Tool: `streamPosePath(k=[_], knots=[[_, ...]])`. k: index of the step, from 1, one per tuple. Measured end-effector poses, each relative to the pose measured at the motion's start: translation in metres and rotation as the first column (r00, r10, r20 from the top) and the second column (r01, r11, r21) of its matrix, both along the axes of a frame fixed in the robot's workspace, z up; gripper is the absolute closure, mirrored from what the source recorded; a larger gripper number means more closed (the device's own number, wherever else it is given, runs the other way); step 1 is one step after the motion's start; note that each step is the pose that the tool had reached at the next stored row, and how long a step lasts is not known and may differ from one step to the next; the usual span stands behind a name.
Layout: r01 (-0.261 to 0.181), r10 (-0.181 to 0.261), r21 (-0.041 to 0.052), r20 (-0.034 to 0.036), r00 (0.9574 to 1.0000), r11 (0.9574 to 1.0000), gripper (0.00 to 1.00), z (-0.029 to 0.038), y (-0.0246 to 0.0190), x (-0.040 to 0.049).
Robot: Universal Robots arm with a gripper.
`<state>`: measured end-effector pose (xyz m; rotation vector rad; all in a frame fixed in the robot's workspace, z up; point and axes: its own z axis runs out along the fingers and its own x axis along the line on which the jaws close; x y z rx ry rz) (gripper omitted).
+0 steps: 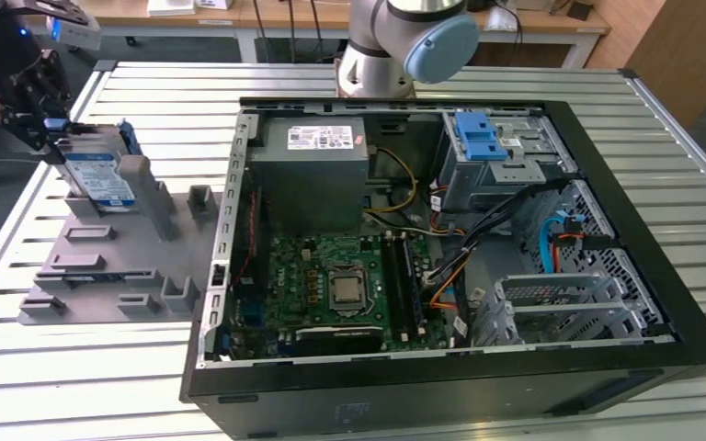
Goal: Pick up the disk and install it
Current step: 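Pick up the disk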
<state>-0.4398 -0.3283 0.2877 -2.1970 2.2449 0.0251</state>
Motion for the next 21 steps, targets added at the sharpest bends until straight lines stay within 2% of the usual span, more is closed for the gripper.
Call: streamPosePath(k=[7,9,10,14,15,21], knots=[[0.0,0.0,-0.0011,0.0002,1.0,1.0,0.48,-0.0011,0.0,0.0],[0.0,0.0,-0.0011,0.0002,1.0,1.0,0.49,-0.0012,0.0,0.0],[0.0,0.0,-0.0011,0.0002,1.0,1.0,0.56,-0.0012,0.0,0.0],[0.0,0.0,-0.0012,0.0002,1.0,1.0,0.58,-0.0012,0.0,0.0],[0.0,0.0,-0.0012,0.0002,1.0,1.0,0.64,-0.0013,0.0,0.0],[0.0,0.0,-0.0011,0.0002,1.0,1.0,0.64,-0.0013,0.0,0.0]])
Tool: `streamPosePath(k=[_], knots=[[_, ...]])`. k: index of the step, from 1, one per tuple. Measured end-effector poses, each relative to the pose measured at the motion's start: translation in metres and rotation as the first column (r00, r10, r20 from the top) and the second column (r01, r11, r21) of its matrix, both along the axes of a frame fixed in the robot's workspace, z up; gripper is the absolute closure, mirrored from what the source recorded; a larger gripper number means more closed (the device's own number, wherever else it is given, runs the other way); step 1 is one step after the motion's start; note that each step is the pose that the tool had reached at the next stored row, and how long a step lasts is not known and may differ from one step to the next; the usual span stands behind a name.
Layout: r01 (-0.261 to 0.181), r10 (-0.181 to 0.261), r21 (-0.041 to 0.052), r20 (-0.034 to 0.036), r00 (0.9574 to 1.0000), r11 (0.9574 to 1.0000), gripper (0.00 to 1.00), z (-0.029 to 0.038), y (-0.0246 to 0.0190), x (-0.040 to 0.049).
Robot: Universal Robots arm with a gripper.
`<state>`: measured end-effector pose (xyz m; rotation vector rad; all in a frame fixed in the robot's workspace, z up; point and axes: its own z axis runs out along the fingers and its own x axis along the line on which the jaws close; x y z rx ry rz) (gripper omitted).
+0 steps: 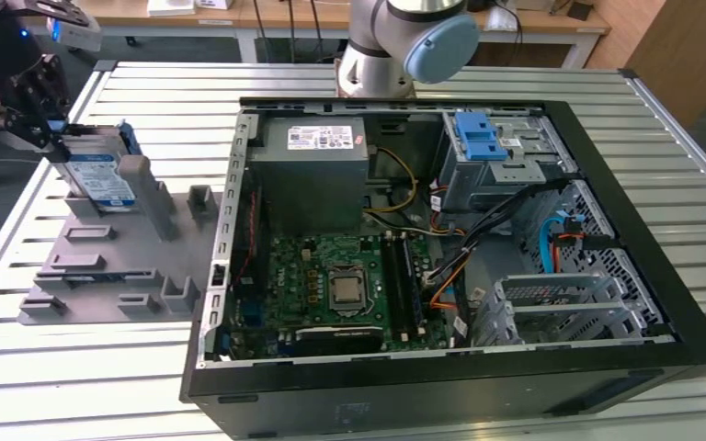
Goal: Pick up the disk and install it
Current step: 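Pick up the disk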
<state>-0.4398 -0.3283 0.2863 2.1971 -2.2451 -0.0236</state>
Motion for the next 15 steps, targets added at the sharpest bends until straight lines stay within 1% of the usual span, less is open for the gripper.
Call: streamPosePath(k=[4,9,15], knots=[[0.0,0.0,0.0001,0.0003,1.0,1.0,0.64,0.0001,0.0,0.0],[0.0,0.0,0.0,0.0,1.0,1.0,0.64,0.0023,0.0,0.0],[0.0,0.0,-0.0004,-0.0001,1.0,1.0,0.64,0.0018,0.0,0.0]])
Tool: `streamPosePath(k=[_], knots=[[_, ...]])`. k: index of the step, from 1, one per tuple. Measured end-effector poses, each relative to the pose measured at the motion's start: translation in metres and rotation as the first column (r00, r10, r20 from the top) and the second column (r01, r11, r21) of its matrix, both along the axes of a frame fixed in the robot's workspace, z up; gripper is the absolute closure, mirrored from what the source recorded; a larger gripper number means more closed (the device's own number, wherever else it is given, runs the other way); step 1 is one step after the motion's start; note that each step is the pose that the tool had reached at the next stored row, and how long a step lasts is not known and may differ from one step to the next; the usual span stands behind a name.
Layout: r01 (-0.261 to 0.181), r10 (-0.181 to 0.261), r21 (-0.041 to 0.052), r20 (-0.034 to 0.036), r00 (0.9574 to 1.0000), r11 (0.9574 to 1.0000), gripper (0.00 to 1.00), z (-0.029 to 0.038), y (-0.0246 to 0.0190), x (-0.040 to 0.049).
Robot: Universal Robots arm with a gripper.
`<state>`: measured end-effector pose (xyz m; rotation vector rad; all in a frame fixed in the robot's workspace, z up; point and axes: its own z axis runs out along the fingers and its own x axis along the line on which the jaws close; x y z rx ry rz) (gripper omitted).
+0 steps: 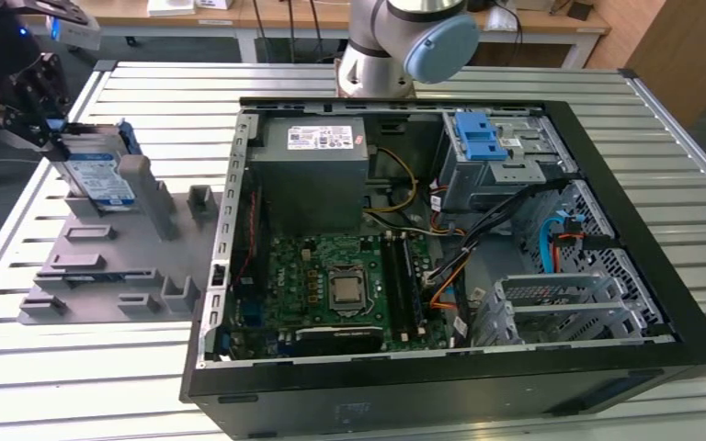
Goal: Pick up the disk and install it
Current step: 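Pick up the disk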
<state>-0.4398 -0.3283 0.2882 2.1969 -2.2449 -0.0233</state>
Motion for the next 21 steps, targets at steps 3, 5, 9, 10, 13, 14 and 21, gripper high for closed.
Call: streamPosePath(k=[3,5,9,10,13,14,21], knots=[[0.0,0.0,-0.0002,0.0003,1.0,1.0,0.62,-0.0013,0.0,0.0],[0.0,0.0,-0.0003,0.0001,1.0,1.0,0.57,-0.0028,0.0,0.0],[0.0,0.0,-0.0004,-0.0001,1.0,1.0,0.5,-0.0039,0.0,0.0],[0.0,0.0,-0.0004,0.0,1.0,1.0,0.5,-0.0039,0.0,0.0],[0.0,0.0,-0.0009,0.0003,1.0,1.0,0.5,-0.0025,0.0,0.0001],[0.0,0.0,-0.0011,0.0001,1.0,1.0,0.5,-0.0018,0.0,0.0],[0.0,0.0,-0.0011,0.0002,1.0,1.0,0.5,-0.0013,0.0,0.0]])
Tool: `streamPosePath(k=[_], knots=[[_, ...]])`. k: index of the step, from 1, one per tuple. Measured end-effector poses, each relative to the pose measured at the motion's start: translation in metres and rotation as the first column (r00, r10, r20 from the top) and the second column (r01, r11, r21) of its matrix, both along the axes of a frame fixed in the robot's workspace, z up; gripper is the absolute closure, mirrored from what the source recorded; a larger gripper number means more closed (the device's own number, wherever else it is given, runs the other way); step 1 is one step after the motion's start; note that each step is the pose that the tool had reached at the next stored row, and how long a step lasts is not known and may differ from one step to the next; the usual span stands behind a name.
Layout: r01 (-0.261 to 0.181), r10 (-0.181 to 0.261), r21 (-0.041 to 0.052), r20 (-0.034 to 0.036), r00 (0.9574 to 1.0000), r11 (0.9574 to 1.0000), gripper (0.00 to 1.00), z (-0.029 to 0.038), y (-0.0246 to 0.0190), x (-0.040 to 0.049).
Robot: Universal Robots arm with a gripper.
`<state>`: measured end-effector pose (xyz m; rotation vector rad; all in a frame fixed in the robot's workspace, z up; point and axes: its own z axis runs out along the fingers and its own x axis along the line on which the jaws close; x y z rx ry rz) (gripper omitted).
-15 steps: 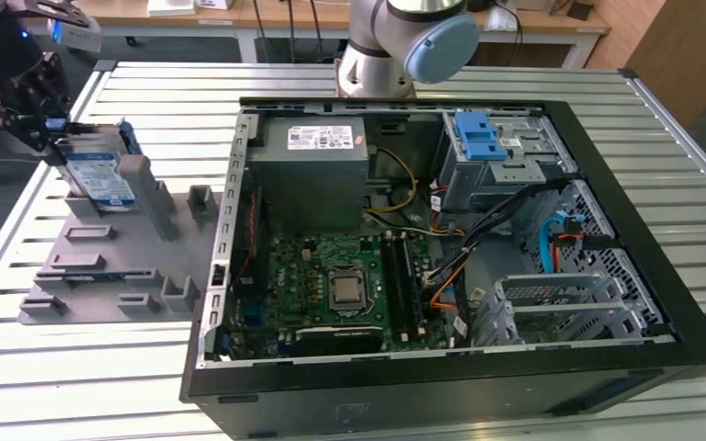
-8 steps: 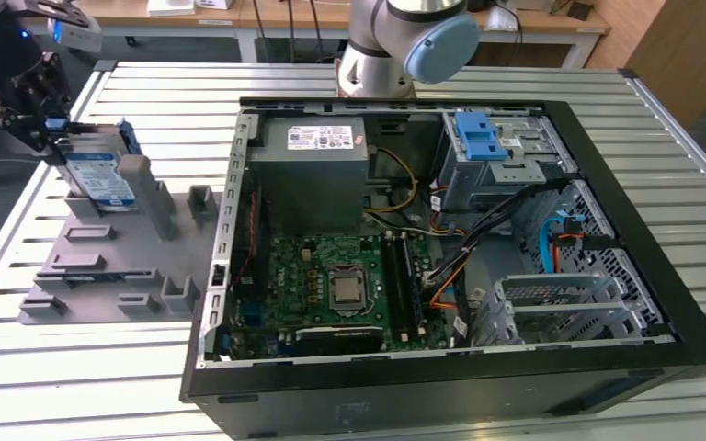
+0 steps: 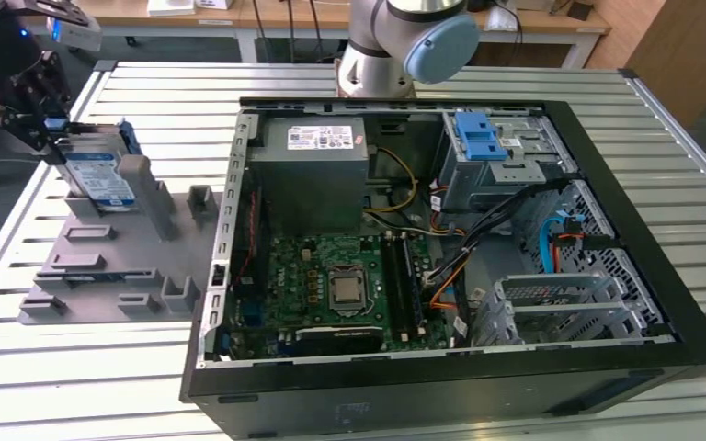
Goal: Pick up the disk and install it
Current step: 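Pick up the disk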
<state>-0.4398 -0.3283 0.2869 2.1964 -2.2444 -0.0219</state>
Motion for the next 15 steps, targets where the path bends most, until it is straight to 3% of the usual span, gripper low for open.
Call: streamPosePath(k=[3,4,15], knots=[[0.0,0.0,0.0,0.0,1.0,1.0,0.52,0.0,0.0,0.0],[0.0,0.0,0.0,0.0,1.0,1.0,0.58,0.0,0.0,0.0],[0.0,0.0,-0.0001,-0.0003,1.0,1.0,0.64,0.0018,0.0,0.0]])
